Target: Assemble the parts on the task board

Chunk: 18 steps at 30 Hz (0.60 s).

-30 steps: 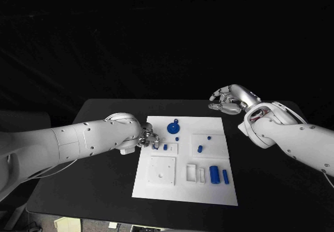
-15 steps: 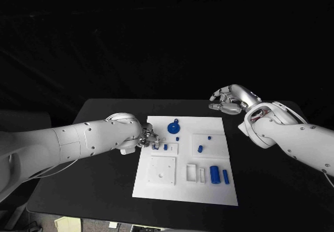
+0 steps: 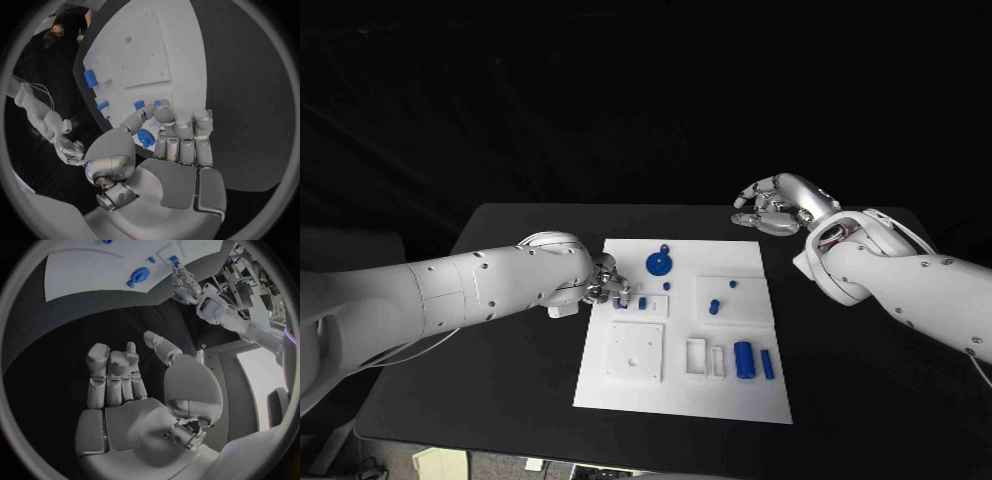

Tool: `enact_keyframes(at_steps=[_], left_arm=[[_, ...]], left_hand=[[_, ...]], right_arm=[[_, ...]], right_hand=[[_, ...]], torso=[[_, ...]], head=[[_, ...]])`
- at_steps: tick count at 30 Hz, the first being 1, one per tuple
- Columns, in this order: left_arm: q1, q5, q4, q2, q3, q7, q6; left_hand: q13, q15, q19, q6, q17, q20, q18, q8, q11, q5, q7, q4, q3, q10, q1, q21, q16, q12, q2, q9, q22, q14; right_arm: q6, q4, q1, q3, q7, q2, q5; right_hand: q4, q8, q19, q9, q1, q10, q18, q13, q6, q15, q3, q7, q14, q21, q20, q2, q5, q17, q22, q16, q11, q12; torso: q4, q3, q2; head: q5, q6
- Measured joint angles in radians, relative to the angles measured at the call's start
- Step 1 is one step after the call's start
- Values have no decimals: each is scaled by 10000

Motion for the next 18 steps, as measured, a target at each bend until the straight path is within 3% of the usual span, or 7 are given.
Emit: enact_keyframes(at_steps=[12,18], left_arm=[[11,-68,-40,54,5,-13,117],[13,-84,-71,92,8,-26,150]], left_hand=[[30,3,12,3,-9,15,-1,2,8,52,-2,0,0,9,0,0,0,50,0,53,-1,4],[46,17,13,9,-18,15,-1,59,8,-254,-6,0,0,11,-48,0,0,79,45,77,-1,19]], right_arm=[[11,1,0,0,-2,-2,1],[20,10,0,0,-3,-2,1]], right_hand=[[0,0,1,-1,0,0,0,0,5,0,0,-6,0,0,2,0,0,0,-1,0,0,0],[0,0,-39,6,0,0,0,1,11,0,0,-11,0,0,-7,0,0,0,-2,0,0,0]], torso=[[3,0,1],[-1,3,0]], head=[[5,-9],[6,-15]])
